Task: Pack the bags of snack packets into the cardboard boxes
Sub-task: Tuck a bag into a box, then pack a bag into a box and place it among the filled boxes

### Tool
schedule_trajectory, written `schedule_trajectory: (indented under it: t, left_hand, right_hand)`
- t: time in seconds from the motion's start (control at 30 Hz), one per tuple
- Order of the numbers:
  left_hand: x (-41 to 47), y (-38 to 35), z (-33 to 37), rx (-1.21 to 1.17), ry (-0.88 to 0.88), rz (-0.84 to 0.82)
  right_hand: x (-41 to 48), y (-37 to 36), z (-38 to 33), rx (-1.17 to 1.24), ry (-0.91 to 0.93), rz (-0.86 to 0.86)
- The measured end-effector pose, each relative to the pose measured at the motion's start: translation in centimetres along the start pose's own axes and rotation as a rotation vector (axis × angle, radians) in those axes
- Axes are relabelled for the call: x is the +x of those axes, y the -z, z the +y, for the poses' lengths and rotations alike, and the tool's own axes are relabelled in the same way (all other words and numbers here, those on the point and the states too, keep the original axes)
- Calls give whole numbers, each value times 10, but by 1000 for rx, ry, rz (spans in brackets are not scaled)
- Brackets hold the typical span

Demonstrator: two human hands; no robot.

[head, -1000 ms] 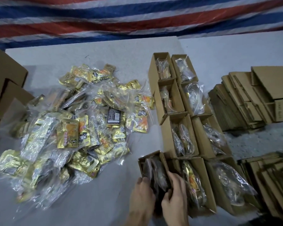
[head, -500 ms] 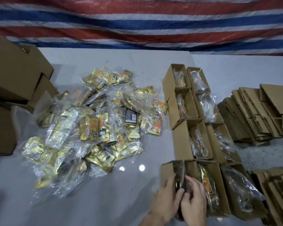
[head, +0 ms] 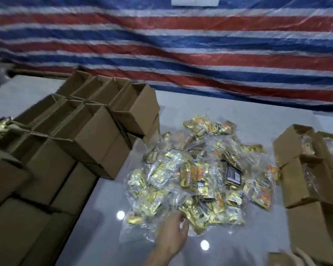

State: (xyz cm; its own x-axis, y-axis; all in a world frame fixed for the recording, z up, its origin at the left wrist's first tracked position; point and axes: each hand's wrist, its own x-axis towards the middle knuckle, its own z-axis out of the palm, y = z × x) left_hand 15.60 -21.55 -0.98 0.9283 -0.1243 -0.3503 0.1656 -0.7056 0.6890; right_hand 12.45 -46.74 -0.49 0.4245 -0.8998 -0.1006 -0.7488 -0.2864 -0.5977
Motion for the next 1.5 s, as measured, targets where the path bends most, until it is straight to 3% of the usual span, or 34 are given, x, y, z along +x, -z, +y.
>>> schedule_trajectory:
  t: [0.03, 0.07, 0.23, 0.33, 0.4, 0.5, 0.7, 0.93, 1.0, 1.13, 1.27, 1.33, 1.5]
  left_hand:
    - [15, 23, -11, 12, 27, 47]
    - [31, 46, -14, 0, 38, 102]
    - [113, 163, -1, 80, -7, 483]
    - [157, 223, 12, 98, -10, 644]
    - [183, 252, 18, 171, -20, 701]
    - [217, 281, 19, 279, 18, 661]
    - [262, 296, 1, 241, 158, 408]
    - [256, 308, 19, -119, 45, 467]
    - [239, 320, 36, -117, -19, 466]
    - [184, 332, 69, 120, -266, 550]
    - [109, 293, 85, 195, -529, 558]
    - [77, 256, 76, 241, -657, 496]
    - [21, 147, 27, 234, -784, 111]
  right_hand:
    - [-24, 0, 4, 138, 69, -16]
    - [-46, 3, -2, 206, 256, -106]
    - [-93, -27, -78, 308, 498, -609]
    - [-109, -41, -135, 364, 581, -826]
    - [-117, -45, -162, 370, 675, -887]
    - [-118, -48, -195, 404, 723, -929]
    - [-105, -40, -219, 494, 709, -910]
    - [-84, -31, -211, 546, 764, -750]
    - [-79, -28, -204, 573, 746, -726]
    - [-73, -20, -187, 622, 703, -662]
    - [-70, -12, -158, 673, 631, -542]
    - [-69, -7, -140, 703, 592, -450]
    - [-64, 5, -84, 670, 377, -301]
